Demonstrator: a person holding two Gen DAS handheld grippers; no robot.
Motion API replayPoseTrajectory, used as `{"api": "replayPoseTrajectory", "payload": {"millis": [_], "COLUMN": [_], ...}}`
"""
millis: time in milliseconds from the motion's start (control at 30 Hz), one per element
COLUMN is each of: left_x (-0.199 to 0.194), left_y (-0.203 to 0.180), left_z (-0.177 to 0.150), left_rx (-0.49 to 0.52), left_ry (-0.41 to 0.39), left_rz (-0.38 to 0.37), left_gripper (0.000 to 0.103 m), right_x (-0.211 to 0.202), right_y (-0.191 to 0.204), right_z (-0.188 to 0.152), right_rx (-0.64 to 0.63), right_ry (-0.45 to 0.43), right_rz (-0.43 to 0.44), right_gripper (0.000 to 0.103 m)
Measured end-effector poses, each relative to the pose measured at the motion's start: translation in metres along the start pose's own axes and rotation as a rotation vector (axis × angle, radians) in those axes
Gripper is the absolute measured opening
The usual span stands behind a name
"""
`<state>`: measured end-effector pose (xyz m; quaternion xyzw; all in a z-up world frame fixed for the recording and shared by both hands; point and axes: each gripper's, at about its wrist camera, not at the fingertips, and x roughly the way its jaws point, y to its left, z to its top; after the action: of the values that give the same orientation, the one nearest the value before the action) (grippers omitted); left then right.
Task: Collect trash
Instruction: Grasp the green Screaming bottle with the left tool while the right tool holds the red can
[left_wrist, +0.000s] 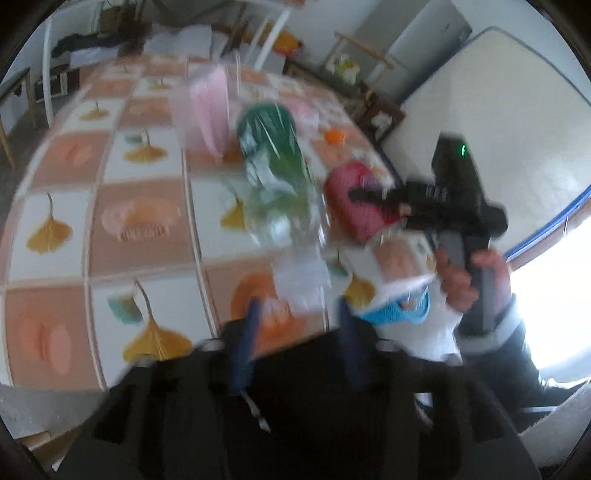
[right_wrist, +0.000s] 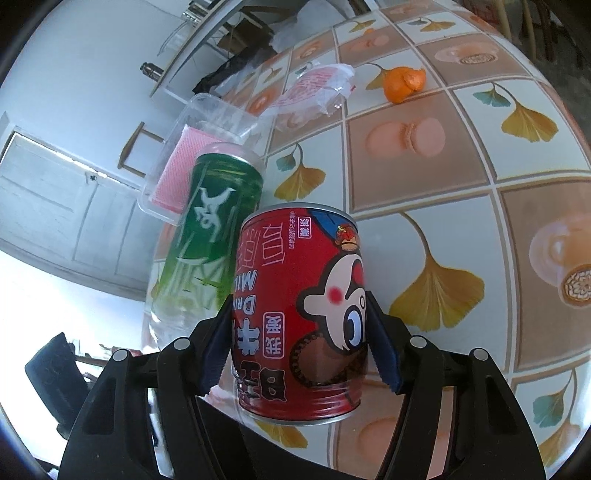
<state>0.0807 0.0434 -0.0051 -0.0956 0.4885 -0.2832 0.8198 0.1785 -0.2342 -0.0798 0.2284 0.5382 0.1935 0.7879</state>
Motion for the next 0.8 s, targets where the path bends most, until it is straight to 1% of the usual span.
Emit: {"api": "replayPoseTrajectory", "payload": {"millis": [33,67,133,200,300,367,433,467,533,633,667,733,800], "left_x": [-0.002,-0.003,-0.001,0.011,0.034,0.051,0.068,0.075,0.088,0.098,0.101,0.103,0.097], "left_y": [0.001,0.003,0.008,0.013,0.014,0.011,0.012,0.012,0.013,0.014,0.014,0.014,0.015], "left_z": [0.005,0.013,0.03,0.05,0.076,0.087,0.095,0.098,0.101,0.099,0.096,0.09,0.083], "left_rx": [-0.007,-0.019,-0.04,-0.058,-0.052,-0.042,-0.06,-0.07,-0.089,-0.095,-0.094,-0.098,-0.106], "left_ry": [-0.021,-0.047,-0.077,-0.076,-0.052,-0.018,0.025,0.04,0.067,0.096,0.108,0.123,0.117], "left_rz": [0.003,0.002,-0.01,-0.005,-0.002,-0.006,-0.024,-0.023,0.005,0.008,0.006,0.008,0.006], "left_gripper": [0.065,0.07,0.076,0.076,0.076,0.076,0.076,0.076,0.076,0.076,0.074,0.066,0.066], "right_x": [0.0,0.0,0.001,0.001,0.0,0.0,-0.001,-0.002,-0.003,-0.005,-0.005,-0.006,-0.008], "right_y": [0.0,0.0,0.0,0.0,-0.001,-0.001,-0.002,-0.003,-0.004,-0.005,-0.005,-0.004,-0.004], "right_z": [0.0,0.0,0.001,0.001,-0.001,-0.002,-0.003,-0.004,-0.004,-0.005,-0.006,-0.008,-0.011], "right_rx": [0.0,0.0,0.002,0.006,0.008,0.01,0.012,0.015,0.015,0.012,0.009,0.005,0.006], "right_ry": [-0.001,-0.002,-0.005,-0.009,-0.017,-0.02,-0.024,-0.027,-0.028,-0.033,-0.036,-0.038,-0.036], "right_rz": [0.0,0.0,0.003,0.006,0.007,0.009,0.015,0.019,0.022,0.027,0.026,0.022,0.02], "right_gripper": [0.062,0.062,0.062,0.062,0.062,0.062,0.062,0.062,0.062,0.062,0.062,0.062,0.062]}}
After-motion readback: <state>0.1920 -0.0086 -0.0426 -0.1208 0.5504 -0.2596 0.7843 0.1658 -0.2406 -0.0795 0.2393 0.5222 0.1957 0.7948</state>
